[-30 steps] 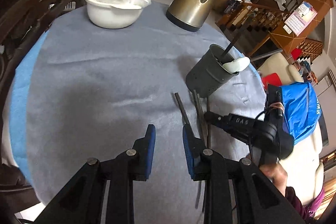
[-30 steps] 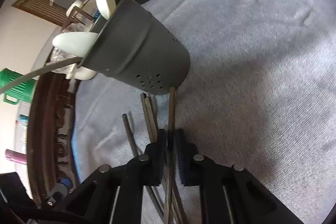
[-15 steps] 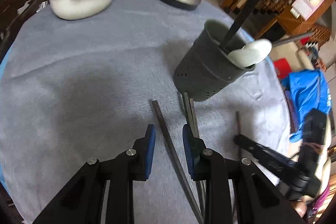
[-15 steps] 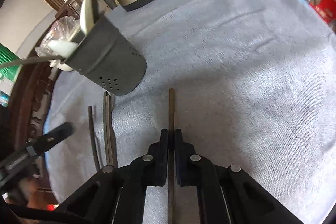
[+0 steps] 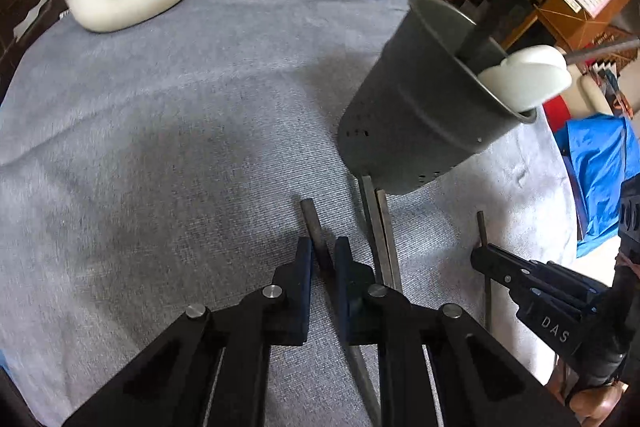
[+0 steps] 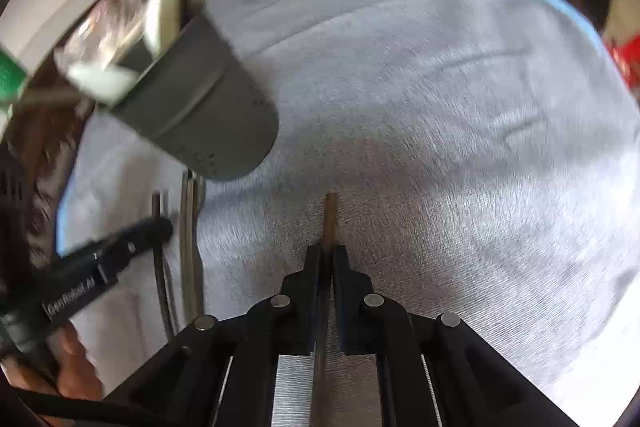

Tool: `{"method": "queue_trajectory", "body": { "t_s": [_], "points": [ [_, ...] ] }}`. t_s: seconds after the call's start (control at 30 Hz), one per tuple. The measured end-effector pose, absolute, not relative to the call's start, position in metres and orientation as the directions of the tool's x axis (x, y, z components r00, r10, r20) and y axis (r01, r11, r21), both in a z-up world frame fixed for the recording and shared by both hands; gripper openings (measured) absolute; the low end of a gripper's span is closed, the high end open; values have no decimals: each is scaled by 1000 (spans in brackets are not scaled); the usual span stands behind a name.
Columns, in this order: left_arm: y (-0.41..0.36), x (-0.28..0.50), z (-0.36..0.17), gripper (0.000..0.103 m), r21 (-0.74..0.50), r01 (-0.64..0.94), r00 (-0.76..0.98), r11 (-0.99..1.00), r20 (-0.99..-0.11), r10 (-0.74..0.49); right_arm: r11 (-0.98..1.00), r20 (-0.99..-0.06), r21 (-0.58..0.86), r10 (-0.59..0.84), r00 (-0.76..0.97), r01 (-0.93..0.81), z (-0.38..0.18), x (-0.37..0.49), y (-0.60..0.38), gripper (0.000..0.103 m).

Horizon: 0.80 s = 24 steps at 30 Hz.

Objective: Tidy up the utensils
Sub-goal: 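Grasp a black chopstick with the right tool while the left tool grasps another, then lift both chopsticks over the grey holder and open both tools to drop them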

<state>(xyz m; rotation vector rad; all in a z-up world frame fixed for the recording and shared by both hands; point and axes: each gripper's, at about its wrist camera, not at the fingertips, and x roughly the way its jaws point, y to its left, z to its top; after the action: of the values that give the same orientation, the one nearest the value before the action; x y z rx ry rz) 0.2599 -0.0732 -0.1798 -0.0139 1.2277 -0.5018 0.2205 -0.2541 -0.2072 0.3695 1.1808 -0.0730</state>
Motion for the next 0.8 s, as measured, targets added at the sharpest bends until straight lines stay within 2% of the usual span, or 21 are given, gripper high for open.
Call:
{"method": "queue_trajectory", "body": {
  "t_s": [0.1,0.2,0.43,0.8],
  "points": [
    [-73,253,-174,7,-267,380,267,886,-885,-381,944,-906,247,146,397,218,-206,216,-253,5],
    [-67,236,-161,7,-265,398,312,878,-861,-401,919,-867,338,220,447,204,-200,202,-262,5],
    [-37,186,-104,7,-283,410,448,867,-765,-462,882,-715,465,324,620,75,-151,164,-270,5],
    [-35,140,24,7,-232,460,666,857,-549,-505,890,-464,450,300,833,-70,-42,123,-262,5]
  ]
}}
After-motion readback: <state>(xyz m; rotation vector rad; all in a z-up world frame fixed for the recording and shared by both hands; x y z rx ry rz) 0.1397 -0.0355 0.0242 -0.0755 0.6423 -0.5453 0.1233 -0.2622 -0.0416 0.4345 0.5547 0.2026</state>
